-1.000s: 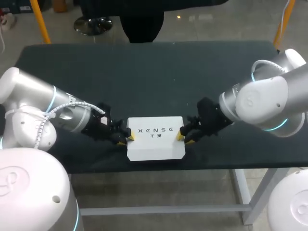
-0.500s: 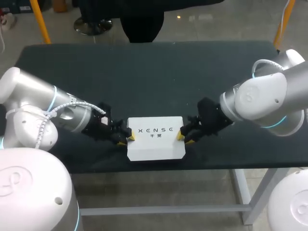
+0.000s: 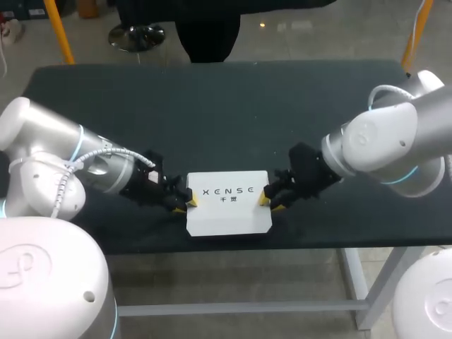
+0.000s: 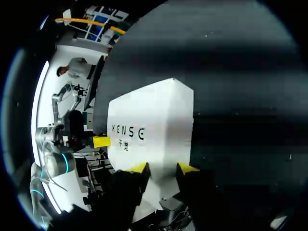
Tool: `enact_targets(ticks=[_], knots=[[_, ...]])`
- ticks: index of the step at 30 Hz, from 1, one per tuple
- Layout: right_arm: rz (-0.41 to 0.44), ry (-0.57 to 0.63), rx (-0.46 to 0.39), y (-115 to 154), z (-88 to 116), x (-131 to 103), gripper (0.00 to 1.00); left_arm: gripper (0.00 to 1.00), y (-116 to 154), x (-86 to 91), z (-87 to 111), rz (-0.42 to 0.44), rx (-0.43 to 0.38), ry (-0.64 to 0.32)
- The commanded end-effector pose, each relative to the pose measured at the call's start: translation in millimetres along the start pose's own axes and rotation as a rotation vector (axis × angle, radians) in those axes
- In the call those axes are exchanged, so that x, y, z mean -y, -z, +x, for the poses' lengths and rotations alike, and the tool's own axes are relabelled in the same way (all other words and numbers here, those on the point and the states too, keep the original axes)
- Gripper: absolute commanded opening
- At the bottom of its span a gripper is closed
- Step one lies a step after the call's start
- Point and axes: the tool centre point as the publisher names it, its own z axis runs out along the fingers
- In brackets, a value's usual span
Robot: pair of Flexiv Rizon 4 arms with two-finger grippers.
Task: Assemble the packaging by folding the flat box into shape, placing the metal phone stand inside, and closing the box properly
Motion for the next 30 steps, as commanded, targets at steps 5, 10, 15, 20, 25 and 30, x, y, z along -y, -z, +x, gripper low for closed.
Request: enact_targets(ticks=[5, 10, 15, 20, 25, 30], knots=[[0.016, -0.002, -0.015, -1, -1, -2, 0.42, 0.36, -1, 2.3, -1.9, -0.024, -0.004, -0.005], [0.023, 0.002, -0.023, -3, 1, -2, 0.41, 0.37, -5, 4.4, 1.1, -0.069, -0.021, -0.019], [0.037, -0.002, -0.033, -4, 2, -2, 0.41, 0.38, -9, 4.8, 8.5, -0.105, -0.019, -0.028], [0.057, -0.017, -0.041, 1, 2, -2, 0.42, 0.42, -6, 5.7, 15.3, -0.129, 0.003, -0.017], [0.074, -0.031, -0.043, 4, 3, -2, 0.42, 0.42, -3, 4.3, 20.4, -0.134, 0.014, -0.015], [0.083, -0.038, -0.042, 5, 2, -3, 0.42, 0.42, -2, 3.2, 22.8, -0.14, 0.026, -0.007]])
